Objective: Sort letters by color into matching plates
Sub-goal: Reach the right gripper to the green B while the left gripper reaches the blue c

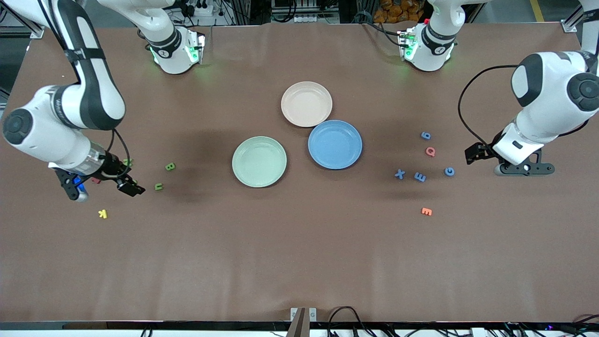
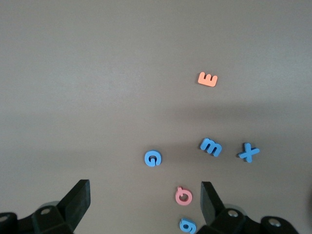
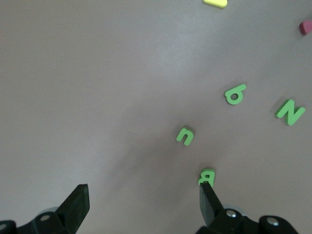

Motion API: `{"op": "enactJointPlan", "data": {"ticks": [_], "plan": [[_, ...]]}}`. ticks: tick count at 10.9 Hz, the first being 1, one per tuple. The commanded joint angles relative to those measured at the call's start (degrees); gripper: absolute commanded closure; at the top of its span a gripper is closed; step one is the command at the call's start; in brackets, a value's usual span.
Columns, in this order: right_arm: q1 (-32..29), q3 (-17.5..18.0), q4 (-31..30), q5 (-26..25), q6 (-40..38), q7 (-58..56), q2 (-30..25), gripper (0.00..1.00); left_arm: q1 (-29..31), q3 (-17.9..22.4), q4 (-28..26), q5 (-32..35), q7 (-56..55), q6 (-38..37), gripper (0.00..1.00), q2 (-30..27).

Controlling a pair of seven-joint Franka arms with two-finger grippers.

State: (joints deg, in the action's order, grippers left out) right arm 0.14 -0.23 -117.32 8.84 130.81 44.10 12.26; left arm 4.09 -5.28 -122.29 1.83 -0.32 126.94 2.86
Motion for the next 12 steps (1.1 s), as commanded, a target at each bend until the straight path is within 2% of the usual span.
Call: {"op": "enactJointPlan", "data": {"ticks": [1, 6, 9, 12], "plan": [[0.65, -0.39, -6.33, 1.27, 9.52, 6.32, 3.11, 0.0, 0.48, -0.43, -2.86, 0.89, -1.44, 4.54, 0.0, 0.12], [1.45, -0.39, -11.61, 1.88, 17.54, 12.5, 6.37, 0.0, 0.74, -0.43, -6.64, 1.07, -1.44, 13.76, 0.0, 4.16], [1.8, -0.39, -14.51, 2.77, 19.39, 12.5, 6.46, 0.0, 1.8, -0.43, -8.05, 1.07, -1.35, 16.32, 0.0, 6.27], [2.32, -0.39, -16.36, 2.77, 19.57, 12.5, 6.29, 0.0, 3.46, -0.6, -10.6, 1.16, -1.35, 22.73, 0.0, 9.17]]}}
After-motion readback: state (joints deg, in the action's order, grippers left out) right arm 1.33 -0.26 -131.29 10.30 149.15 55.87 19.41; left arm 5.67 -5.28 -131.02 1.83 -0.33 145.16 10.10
